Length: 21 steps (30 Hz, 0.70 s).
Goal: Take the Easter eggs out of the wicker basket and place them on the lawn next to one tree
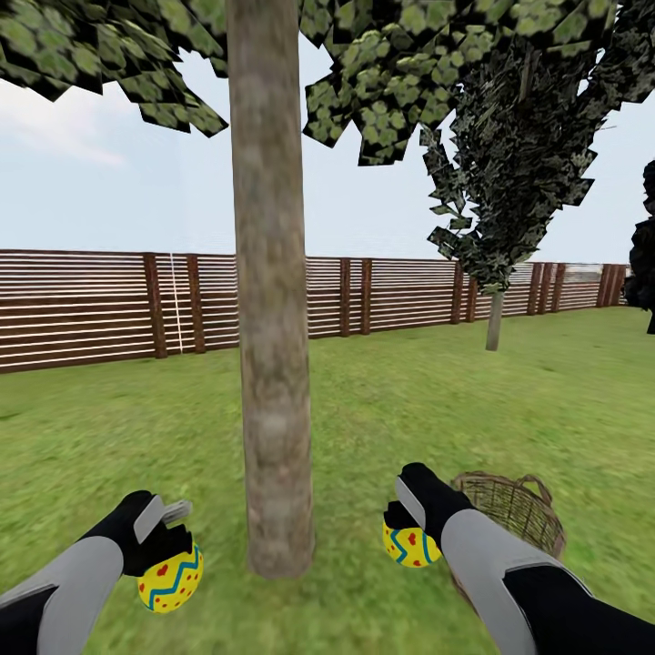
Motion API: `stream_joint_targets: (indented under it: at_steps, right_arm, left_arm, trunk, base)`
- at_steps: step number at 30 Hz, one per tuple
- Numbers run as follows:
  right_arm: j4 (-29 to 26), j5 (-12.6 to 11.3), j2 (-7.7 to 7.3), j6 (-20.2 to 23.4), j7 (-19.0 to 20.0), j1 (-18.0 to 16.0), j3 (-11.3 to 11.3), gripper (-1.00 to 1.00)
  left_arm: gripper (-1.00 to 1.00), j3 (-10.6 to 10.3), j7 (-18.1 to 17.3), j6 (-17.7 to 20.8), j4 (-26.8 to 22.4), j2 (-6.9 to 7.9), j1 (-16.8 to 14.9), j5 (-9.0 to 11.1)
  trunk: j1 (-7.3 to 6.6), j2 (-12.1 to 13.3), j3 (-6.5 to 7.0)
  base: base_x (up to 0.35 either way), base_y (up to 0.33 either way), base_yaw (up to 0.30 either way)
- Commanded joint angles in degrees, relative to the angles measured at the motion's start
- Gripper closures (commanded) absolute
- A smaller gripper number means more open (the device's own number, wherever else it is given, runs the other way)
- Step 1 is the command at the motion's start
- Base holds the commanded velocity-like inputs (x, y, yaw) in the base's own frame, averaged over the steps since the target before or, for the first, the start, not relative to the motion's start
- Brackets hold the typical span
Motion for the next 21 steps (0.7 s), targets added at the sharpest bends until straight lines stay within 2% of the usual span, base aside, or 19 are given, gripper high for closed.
stream_joint_targets:
  at_steps: [1, 21]
  right_arm:
    - [-0.09, -0.48, -0.03, 0.27, -0.32, -0.03, 0.48, 1.0]
    - [-0.09, -0.48, 0.3, 0.36, -0.23, -0.03, 0.48, 1.0]
  left_arm:
    - [1.0, 0.07, 0.45, 0.2, -0.08, -0.06, -0.02, 0.57]
    - [1.0, 0.07, 0.45, 0.18, -0.15, -0.14, -0.03, 0.53]
  trunk:
    - [0.22, -0.45, -0.25]
    - [4.61, -8.47, -3.85]
  base:
    - [0.0, 0.0, 0.0]
    - [0.0, 0.0, 0.0]
